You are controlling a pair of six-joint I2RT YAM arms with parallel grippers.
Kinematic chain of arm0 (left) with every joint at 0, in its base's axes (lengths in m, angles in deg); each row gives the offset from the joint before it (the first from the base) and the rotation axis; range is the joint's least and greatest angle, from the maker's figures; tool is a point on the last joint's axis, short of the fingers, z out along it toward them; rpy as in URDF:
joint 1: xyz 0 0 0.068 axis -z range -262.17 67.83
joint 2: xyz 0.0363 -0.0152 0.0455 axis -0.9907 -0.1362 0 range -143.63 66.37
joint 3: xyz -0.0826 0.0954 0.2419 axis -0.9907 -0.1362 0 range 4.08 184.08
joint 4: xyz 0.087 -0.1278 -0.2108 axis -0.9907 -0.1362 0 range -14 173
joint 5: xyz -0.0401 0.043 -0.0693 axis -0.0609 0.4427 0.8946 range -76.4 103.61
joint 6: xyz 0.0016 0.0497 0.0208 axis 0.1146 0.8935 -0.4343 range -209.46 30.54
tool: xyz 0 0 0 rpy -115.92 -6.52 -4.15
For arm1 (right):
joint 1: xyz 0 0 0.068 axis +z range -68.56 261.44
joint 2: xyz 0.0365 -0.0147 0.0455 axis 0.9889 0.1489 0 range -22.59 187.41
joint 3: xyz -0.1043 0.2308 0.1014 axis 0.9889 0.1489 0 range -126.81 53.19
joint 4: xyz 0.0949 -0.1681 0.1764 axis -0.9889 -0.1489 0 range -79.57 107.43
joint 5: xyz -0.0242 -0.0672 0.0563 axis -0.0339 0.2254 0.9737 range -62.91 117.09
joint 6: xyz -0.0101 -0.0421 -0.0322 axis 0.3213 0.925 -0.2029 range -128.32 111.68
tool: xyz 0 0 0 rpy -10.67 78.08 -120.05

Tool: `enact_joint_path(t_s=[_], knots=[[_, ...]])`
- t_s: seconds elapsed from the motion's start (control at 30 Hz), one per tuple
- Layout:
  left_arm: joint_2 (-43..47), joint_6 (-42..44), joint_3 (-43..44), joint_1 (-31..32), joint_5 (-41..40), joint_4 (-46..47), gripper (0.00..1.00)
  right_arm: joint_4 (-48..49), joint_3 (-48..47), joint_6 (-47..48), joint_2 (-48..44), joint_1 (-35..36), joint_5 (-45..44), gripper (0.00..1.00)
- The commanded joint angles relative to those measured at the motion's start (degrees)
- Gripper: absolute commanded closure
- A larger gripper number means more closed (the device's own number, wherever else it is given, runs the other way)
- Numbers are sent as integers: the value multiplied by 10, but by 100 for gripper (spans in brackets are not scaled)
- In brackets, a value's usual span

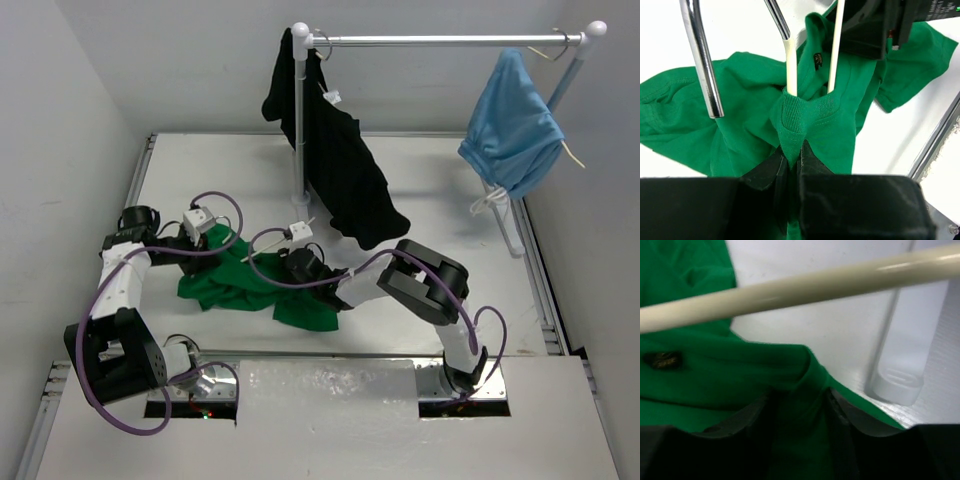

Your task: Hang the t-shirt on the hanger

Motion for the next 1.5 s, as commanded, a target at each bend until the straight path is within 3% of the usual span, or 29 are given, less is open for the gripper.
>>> enact_joint_path(t_s=[0.0, 0.03, 0.13, 0.17, 0.43, 0.63, 0.73, 0.83, 0.87, 1.03, 1.37, 1.47], knots=[[2, 23, 28, -5, 29, -11, 100, -14, -3, -39, 12, -19, -13, 63], [2, 25, 29, -5, 32, -14, 100, -12, 0, -48, 15, -24, -10, 76], [2, 36, 34, -5, 39, -26, 100, -8, 16, -64, 12, -42, -8, 98], [2, 42, 36, -6, 35, -31, 100, 10, 47, -71, -3, -49, -10, 100], [2, 133, 36, -6, 20, -84, 100, 108, 230, -84, -158, -120, -29, 100], [5, 144, 42, -6, 0, -78, 100, 74, 239, -37, -226, -150, 31, 100], [0, 200, 38, -6, 5, -113, 100, 84, 259, -46, -248, -176, 64, 100], [-1, 379, 43, -6, 9, -245, 100, 81, 265, -39, -270, -204, 118, 100], [-1, 396, 44, -6, 4, -261, 100, 70, 261, -20, -276, -203, 117, 100], [7, 301, 40, -10, -42, -172, 100, 32, 267, 12, -334, -214, 130, 100], [25, 329, 33, -10, -72, -199, 100, 14, 276, 44, -372, -245, 195, 100], [27, 282, 31, -10, -94, -160, 100, -2, 261, 67, -376, -245, 205, 100]])
